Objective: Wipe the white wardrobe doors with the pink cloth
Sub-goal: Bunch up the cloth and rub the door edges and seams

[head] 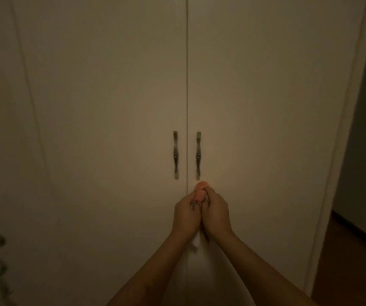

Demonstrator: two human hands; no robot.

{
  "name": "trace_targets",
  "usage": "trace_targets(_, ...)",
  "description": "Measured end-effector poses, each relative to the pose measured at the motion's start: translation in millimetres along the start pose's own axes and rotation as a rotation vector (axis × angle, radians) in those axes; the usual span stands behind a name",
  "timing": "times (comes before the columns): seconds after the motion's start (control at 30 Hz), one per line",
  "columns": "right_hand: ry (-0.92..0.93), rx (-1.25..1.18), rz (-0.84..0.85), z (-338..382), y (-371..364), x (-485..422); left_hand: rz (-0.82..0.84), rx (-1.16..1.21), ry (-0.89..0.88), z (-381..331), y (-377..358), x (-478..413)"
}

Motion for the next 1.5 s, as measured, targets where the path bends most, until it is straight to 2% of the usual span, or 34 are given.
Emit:
trace_targets(0.97, 0.143, -0.087, 0.398, 178, -263, 50, -0.27, -0.22, 0.097, 85, 309, -7)
trace_targets(1.17, 0.104, -0.105, 0.452, 203, -299, 56, -0.353, -0.27, 0.141, 100, 349, -8)
trace_targets(1.3, 0.176, -0.078, 0.475, 212, -314, 61, -0.377, -0.298, 0.151, 106, 364, -8)
trace_targets(1.5, 0.197, -0.105, 0.49, 220, -315, 60, -0.353, -0.329, 0.163, 105, 373, -14)
Point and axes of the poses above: each hand's wrist, its own x-axis away from the middle knuckle, its own y-axis out of the back of the hand, z = x × y, the point moved 1 cm from there along -x, towards the middle knuckle, and after that the axes turned 3 degrees about -y, right-handed, at the moved point
